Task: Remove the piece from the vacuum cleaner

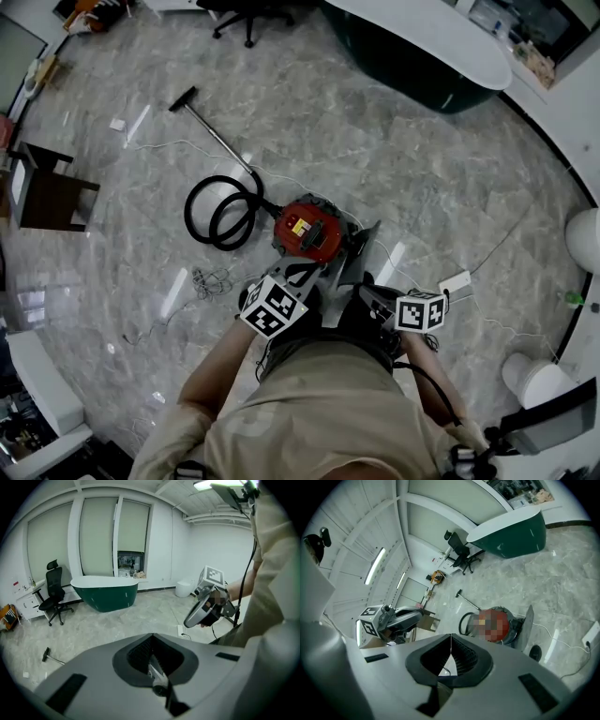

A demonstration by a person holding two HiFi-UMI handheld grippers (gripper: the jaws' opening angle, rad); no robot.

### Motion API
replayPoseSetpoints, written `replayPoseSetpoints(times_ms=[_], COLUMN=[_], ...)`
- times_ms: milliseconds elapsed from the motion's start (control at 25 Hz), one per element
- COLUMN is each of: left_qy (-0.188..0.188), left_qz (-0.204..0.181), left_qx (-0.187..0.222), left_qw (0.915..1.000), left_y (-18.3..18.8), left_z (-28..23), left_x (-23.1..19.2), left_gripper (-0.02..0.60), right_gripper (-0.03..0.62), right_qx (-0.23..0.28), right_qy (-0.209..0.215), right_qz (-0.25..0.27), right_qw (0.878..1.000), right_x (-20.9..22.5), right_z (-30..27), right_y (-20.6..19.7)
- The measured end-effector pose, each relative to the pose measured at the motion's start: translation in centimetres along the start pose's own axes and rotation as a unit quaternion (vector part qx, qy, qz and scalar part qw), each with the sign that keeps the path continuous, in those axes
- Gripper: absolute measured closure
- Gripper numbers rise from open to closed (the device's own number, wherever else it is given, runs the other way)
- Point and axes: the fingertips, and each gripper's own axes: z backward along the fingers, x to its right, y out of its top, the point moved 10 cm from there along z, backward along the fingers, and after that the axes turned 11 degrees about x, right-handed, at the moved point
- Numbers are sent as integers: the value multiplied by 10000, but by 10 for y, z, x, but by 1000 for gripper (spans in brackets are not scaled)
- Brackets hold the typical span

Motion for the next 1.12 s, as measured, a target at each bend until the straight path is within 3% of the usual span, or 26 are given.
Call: replayPoseSetpoints(times_ms=[480, 800, 960, 1120], left_qy=[212, 307, 300, 362], left_qz=[292, 544, 489, 688], left_qx=[-539, -650, -739, -552], left_qw=[9979, 9959, 9956, 9954], left_y=[-42, -110, -147, -174], left_z=[-50, -100, -128, -145], left_x=[-23, -53, -56, -57], left_gripper=[588, 588, 588, 588], right_gripper=[592, 592, 591, 591], right_qx=[-281, -371, -366, -432], right_qy=[-153, -587, -868, -1157], right_qz=[-194, -308, -339, -428], right_qw=[9993, 9971, 9950, 9914], right_x=[62, 136, 174, 208], right_z=[-21, -57, -77, -91], right_y=[14, -3, -20, -48])
